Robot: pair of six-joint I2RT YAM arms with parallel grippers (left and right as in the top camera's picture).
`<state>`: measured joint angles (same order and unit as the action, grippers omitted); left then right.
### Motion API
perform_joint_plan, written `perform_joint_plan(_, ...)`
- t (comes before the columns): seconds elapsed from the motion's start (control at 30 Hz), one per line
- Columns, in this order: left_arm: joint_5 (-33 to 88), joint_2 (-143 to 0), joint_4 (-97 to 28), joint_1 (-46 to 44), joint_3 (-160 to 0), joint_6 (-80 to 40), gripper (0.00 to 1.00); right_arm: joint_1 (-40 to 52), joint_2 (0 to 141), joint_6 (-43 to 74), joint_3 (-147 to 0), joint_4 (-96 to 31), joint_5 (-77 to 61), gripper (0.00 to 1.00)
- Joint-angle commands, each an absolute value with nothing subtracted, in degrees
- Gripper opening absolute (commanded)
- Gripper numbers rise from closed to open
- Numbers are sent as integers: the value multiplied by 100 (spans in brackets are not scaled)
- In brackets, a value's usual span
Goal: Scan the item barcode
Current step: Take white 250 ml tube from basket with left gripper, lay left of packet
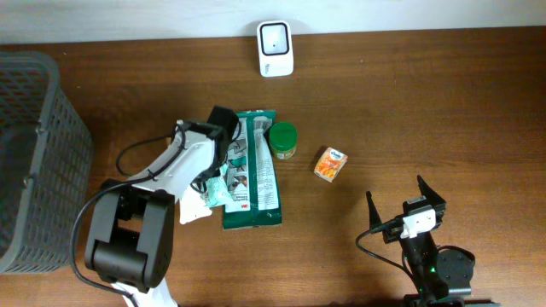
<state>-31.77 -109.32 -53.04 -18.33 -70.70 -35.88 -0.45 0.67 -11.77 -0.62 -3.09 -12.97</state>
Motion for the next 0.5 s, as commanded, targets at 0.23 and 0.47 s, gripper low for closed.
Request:
perform_joint_plan(0.23, -2320, -10886, -4095, -2515, -6606, -2602, 0, -73, 36, -1133, -32, -344, -1306, 98)
perform_joint_plan(0.47, -2746, -10884, -4624, -2394, -6790, -2600, 0, -73, 36, -1133, -32, -344, -1306, 98)
